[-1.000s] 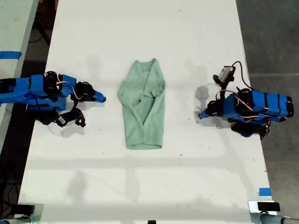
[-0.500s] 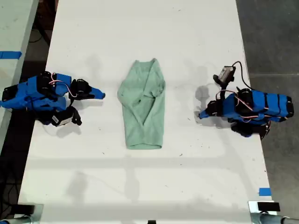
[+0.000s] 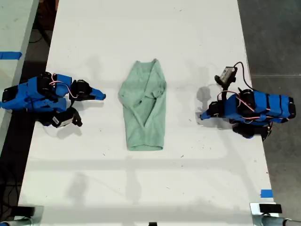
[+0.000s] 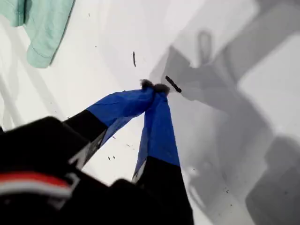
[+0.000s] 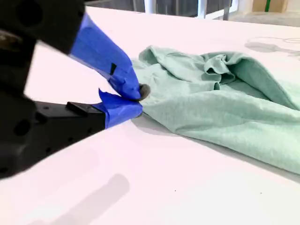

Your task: Fold t shirt

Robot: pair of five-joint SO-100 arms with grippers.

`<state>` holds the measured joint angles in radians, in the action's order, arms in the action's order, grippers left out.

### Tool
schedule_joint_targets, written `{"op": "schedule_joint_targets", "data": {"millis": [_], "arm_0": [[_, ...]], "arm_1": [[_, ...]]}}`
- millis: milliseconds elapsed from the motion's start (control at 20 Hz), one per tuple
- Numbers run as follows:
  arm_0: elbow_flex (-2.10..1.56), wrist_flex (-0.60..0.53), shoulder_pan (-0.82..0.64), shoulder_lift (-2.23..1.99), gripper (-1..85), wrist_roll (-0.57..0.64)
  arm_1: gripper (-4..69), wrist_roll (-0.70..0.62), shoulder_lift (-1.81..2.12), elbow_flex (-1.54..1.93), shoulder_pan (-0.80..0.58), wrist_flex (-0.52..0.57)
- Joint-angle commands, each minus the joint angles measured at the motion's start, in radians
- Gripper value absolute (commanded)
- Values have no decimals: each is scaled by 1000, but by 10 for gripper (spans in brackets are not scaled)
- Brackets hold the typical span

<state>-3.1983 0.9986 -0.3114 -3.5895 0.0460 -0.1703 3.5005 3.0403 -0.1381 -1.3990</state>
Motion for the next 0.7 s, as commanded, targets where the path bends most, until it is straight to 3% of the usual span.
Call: {"op": "schedule_joint_targets", "data": {"millis": [0,650], "arm_0": [[-8,3,11,-9,0,-18],[-8,3,11,-9,0,-14]], "arm_1": [[-13,14,11,34,17,3],[-12,23,11,34,20,3]]}}
